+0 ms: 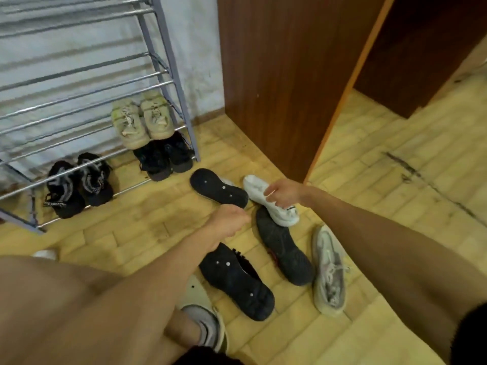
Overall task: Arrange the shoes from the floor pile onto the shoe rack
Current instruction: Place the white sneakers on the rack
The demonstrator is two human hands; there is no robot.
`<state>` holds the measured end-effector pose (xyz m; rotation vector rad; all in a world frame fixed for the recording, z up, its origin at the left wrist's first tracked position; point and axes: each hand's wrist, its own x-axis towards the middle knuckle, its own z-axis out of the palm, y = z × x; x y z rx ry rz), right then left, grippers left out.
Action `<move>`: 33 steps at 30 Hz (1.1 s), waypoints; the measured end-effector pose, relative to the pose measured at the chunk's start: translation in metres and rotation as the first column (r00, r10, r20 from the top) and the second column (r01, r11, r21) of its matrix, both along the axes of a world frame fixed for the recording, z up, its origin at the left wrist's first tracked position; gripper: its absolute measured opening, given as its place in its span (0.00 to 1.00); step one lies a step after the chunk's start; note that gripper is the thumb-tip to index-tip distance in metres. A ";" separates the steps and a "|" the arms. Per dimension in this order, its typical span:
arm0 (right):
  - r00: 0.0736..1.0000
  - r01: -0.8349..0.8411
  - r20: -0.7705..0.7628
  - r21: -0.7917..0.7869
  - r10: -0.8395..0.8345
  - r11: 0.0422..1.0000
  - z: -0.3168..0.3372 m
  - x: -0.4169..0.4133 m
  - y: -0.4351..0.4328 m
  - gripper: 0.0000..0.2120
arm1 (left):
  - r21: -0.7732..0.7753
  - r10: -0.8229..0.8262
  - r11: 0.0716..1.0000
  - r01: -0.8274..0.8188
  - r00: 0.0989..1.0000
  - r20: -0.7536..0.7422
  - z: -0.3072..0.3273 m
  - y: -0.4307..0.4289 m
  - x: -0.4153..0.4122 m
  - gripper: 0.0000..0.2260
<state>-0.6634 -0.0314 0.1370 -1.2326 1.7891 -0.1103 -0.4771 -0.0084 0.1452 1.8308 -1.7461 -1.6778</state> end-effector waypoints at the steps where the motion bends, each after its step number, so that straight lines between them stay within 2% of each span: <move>1: 0.999 0.035 0.005 0.010 -0.035 0.999 -0.006 -0.008 0.014 0.18 | 0.001 -0.087 0.996 0.087 0.996 0.029 -0.005 0.011 -0.008 0.13; 4: 0.981 0.183 0.049 0.056 -0.186 0.981 -0.029 -0.025 0.058 0.18 | -0.020 -0.295 0.954 0.299 0.949 0.112 -0.010 0.030 -0.025 0.18; 10: 0.924 0.381 0.016 0.060 -0.383 0.922 -0.077 -0.037 0.087 0.17 | -0.058 -0.384 0.916 0.397 0.909 0.162 -0.009 0.027 -0.035 0.16; 13: 0.897 0.442 -0.008 0.024 -0.442 0.896 -0.090 -0.036 0.075 0.19 | -0.054 -0.367 0.923 0.382 0.913 0.176 -0.018 0.020 -0.027 0.16; 17: 0.868 0.495 -0.066 0.029 -0.493 0.868 -0.103 -0.041 0.042 0.27 | -0.007 -0.357 0.931 0.365 0.913 0.196 -0.034 0.010 -0.010 0.14; 24: 0.845 0.516 -0.189 0.047 -0.500 0.855 -0.131 -0.039 -0.013 0.35 | 0.039 -0.256 0.967 0.254 0.950 0.177 -0.056 -0.019 0.012 0.14; 26: 0.831 0.542 -0.186 0.058 -0.524 0.838 -0.136 -0.043 -0.020 0.31 | 0.048 -0.216 0.976 0.211 0.963 0.162 -0.061 -0.023 0.012 0.14; 28: 0.844 0.534 -0.146 0.139 -0.516 0.834 -0.136 -0.045 -0.024 0.22 | 0.078 -0.205 0.977 0.196 0.969 0.134 -0.063 -0.022 0.008 0.13; 30: 0.841 0.533 -0.048 0.243 -0.539 0.811 -0.133 -0.045 -0.025 0.14 | 0.090 -0.197 0.978 0.188 0.975 0.105 -0.065 -0.022 0.003 0.13; 33: 0.759 0.525 0.176 0.404 -0.627 0.749 -0.121 -0.035 -0.021 0.08 | 0.085 -0.178 0.982 0.170 0.979 0.101 -0.062 -0.024 0.001 0.13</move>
